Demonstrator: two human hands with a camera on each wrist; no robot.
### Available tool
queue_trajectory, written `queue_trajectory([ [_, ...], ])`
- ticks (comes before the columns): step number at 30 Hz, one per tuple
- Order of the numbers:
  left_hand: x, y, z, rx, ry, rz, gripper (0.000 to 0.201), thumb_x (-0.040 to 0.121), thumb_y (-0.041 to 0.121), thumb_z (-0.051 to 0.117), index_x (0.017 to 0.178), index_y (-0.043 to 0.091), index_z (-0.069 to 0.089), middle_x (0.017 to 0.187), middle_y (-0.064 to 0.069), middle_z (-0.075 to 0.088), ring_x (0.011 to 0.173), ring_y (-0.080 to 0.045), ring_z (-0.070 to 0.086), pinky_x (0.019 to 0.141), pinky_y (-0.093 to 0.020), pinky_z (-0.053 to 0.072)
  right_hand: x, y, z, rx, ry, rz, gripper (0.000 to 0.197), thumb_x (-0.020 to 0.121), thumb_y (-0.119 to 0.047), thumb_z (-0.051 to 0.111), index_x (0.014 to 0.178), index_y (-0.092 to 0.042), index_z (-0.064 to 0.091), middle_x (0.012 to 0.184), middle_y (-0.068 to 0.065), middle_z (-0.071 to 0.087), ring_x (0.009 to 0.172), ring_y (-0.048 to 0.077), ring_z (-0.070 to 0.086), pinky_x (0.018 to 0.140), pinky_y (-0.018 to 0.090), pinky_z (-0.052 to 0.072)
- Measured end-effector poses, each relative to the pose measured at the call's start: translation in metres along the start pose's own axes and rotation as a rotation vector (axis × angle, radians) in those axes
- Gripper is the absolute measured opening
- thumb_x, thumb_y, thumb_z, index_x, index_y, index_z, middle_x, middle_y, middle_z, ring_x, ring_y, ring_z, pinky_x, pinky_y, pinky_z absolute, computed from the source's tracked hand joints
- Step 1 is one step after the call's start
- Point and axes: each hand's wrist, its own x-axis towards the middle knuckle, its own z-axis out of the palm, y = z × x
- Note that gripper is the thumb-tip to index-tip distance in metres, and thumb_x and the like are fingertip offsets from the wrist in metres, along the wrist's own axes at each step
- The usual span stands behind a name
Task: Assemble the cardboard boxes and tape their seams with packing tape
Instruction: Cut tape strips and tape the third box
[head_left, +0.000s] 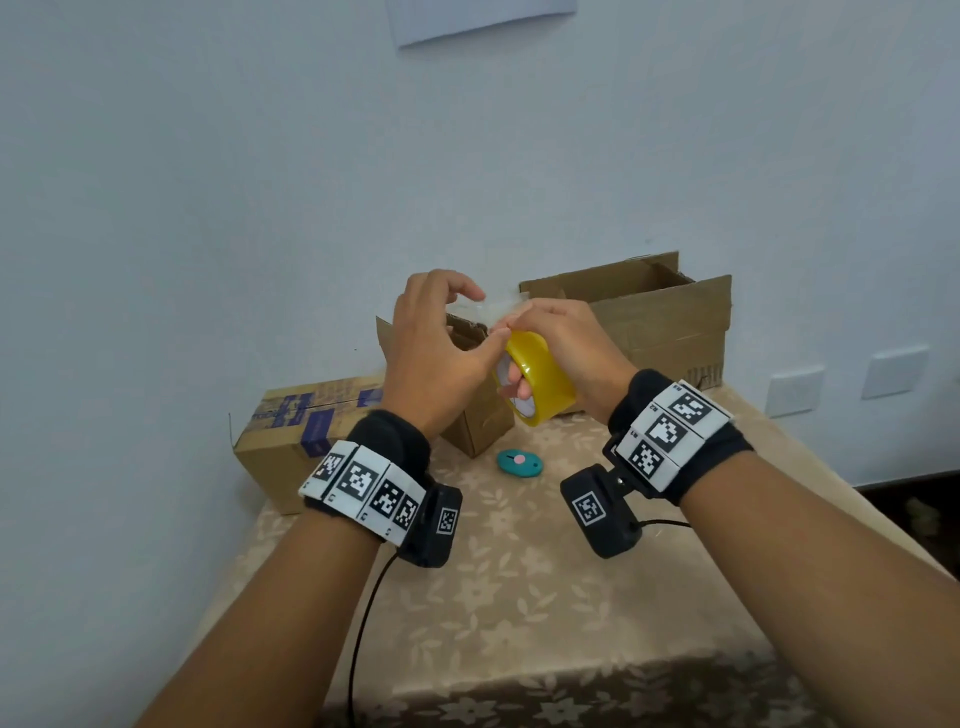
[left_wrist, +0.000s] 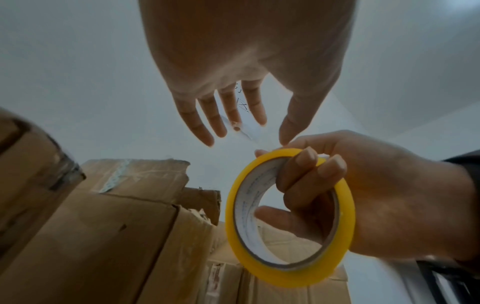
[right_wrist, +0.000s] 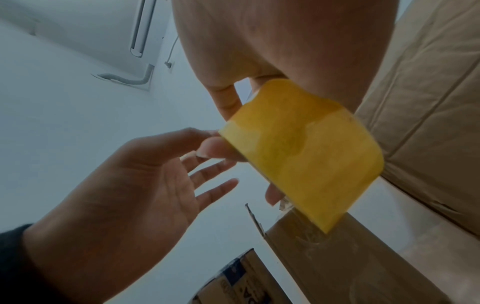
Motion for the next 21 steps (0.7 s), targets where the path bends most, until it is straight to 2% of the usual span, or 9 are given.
queue_trajectory([
  [2,0.001,-0.001,0.000,-0.019,0.045,-0.012,0.025,0.083,0.034,0.075,0.100,0.023,0.060,0.112,0.007,0.058,0.110,-0.015,0.057,0.089,-0.048,0.052,0.000,0.001,0.000,0.001,0.002,-0.003,0.030,0.104,-0.013,0.053,0.116,0.014,0.060,0.062,0.021,0.061,0.044,0.028,0.055,0.070,0.056,0.059],
  [5,0.002,-0.004,0.000,-0.002,0.085,-0.066,0.022,0.079,0.040,0.076,0.088,0.023,0.065,0.103,0.009,0.061,0.104,-0.015,0.060,0.085,-0.048,0.053,0.002,0.004,0.000,0.004,0.000,-0.013,0.027,0.103,-0.014,0.054,0.109,0.011,0.063,0.062,0.022,0.062,0.043,0.028,0.056,0.073,0.058,0.057],
  [6,0.002,-0.004,-0.001,0.004,0.090,-0.083,0.022,0.079,0.042,0.077,0.085,0.023,0.067,0.101,0.010,0.062,0.103,-0.015,0.060,0.085,-0.047,0.053,0.003,0.004,0.000,0.004,-0.002,-0.018,0.025,0.103,-0.014,0.054,0.106,0.010,0.064,0.062,0.022,0.062,0.043,0.028,0.056,0.071,0.055,0.057],
  [9,0.002,-0.003,-0.002,-0.056,0.096,-0.138,0.018,0.079,0.041,0.080,0.079,0.027,0.070,0.096,0.011,0.065,0.099,-0.015,0.063,0.085,-0.048,0.055,0.004,0.006,0.001,-0.013,-0.012,-0.030,0.029,0.104,-0.013,0.054,0.109,0.014,0.061,0.062,0.023,0.061,0.042,0.028,0.057,0.059,0.038,0.054],
  [12,0.002,-0.002,-0.003,-0.083,0.108,-0.161,0.013,0.078,0.038,0.079,0.077,0.028,0.071,0.095,0.010,0.067,0.097,-0.017,0.065,0.085,-0.050,0.056,0.005,0.008,0.002,-0.056,-0.040,-0.051,0.028,0.105,-0.013,0.054,0.111,0.013,0.060,0.063,0.023,0.062,0.044,0.028,0.057,0.052,0.034,0.051],
  [14,0.003,-0.001,-0.003,-0.075,0.103,-0.163,0.011,0.079,0.034,0.080,0.077,0.026,0.072,0.095,0.009,0.067,0.096,-0.015,0.066,0.084,-0.045,0.057,0.006,0.011,0.002,-0.074,-0.051,-0.060,0.025,0.105,-0.012,0.054,0.110,0.012,0.061,0.064,0.024,0.062,0.046,0.029,0.057,0.051,0.033,0.051],
  [17,0.005,-0.001,-0.004,-0.159,0.099,-0.248,0.011,0.082,0.021,0.082,0.078,0.014,0.075,0.097,0.003,0.070,0.086,-0.003,0.066,0.078,-0.025,0.054,0.007,0.014,0.001,-0.093,-0.085,-0.071,0.020,0.105,-0.013,0.055,0.107,0.005,0.064,0.066,0.024,0.063,0.047,0.029,0.058,0.049,0.032,0.052],
  [19,0.007,0.000,-0.004,-0.264,0.096,-0.349,0.010,0.081,0.015,0.082,0.075,0.010,0.076,0.090,0.000,0.073,0.077,-0.004,0.066,0.074,-0.024,0.055,0.007,0.016,0.002,-0.110,-0.111,-0.064,0.017,0.105,-0.013,0.056,0.106,0.002,0.065,0.067,0.024,0.064,0.047,0.029,0.059,0.048,0.031,0.052],
  [21,0.007,0.002,-0.005,-0.331,0.081,-0.433,0.013,0.082,0.011,0.080,0.070,0.013,0.076,0.074,0.003,0.072,0.070,-0.005,0.065,0.069,-0.025,0.054,0.007,0.018,0.003,-0.142,-0.118,-0.051,0.018,0.105,-0.014,0.058,0.108,0.002,0.064,0.068,0.024,0.065,0.047,0.029,0.060,0.047,0.030,0.052],
])
